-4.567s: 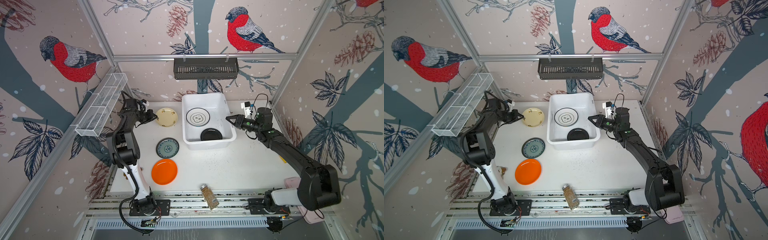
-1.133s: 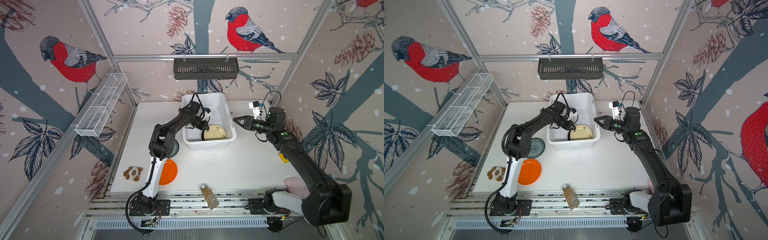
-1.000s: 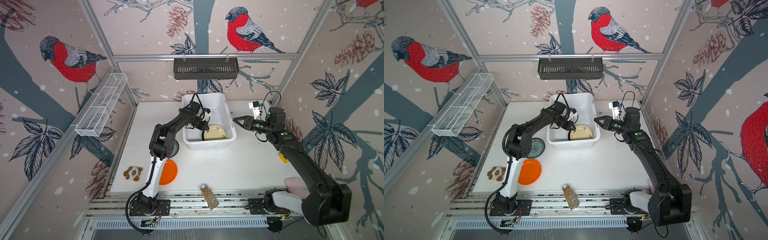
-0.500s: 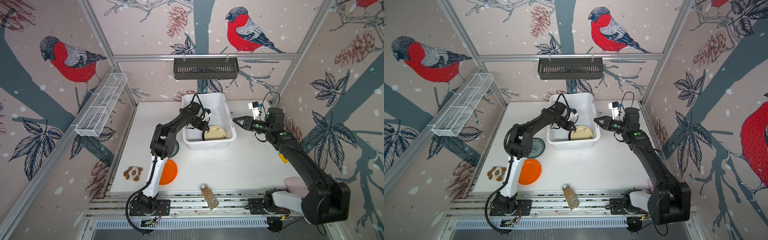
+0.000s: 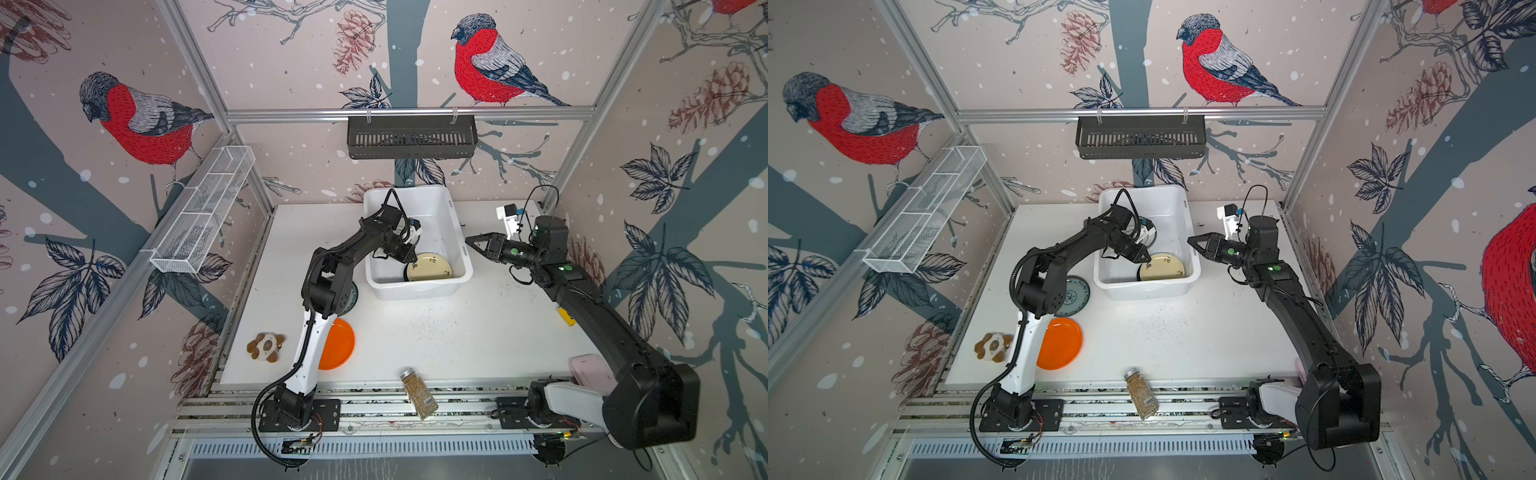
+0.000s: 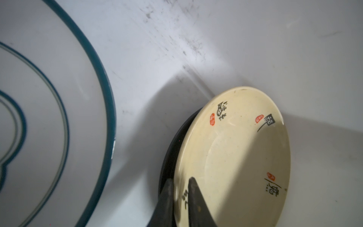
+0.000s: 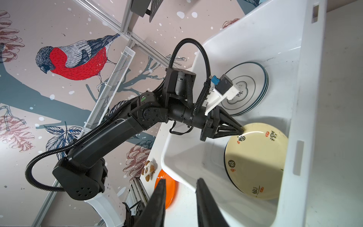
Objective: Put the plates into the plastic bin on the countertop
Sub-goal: 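Lower the cream plate onto the black plate in the bin, then open left gripper and raise it out of the bin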
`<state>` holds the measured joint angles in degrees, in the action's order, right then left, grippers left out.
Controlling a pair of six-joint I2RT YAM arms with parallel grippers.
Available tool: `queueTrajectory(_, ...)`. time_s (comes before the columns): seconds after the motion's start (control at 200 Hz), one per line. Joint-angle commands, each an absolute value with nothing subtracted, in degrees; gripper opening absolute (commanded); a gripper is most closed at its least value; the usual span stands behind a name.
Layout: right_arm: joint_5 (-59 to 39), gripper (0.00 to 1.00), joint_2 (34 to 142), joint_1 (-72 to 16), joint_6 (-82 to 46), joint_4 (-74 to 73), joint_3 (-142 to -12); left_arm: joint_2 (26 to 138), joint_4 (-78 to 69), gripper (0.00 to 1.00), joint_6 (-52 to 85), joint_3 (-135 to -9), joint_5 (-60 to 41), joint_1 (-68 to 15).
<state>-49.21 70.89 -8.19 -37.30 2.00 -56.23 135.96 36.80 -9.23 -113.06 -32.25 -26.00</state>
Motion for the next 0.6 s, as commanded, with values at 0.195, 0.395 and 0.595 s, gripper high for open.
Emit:
queueTrajectory(0.195, -49.48, 0.29, 70.58, -8.15, -37.18, -0.45, -55.99, 135.84, 37.79, 0.24, -9.93, -113.82, -33.18, -26.1)
queueTrajectory(0.395, -49.49, 0.29, 70.58, -8.16, -37.19, -0.55, -55.98, 135.35, 38.05, 0.29, -10.02, -113.82, -33.42, -26.1)
queueTrajectory(0.595, -49.44, 0.29, 70.32, -8.14, -37.27, -0.59, -55.99, 134.23, 38.16, 0.36, -10.21, -114.14, -33.18, -26.09)
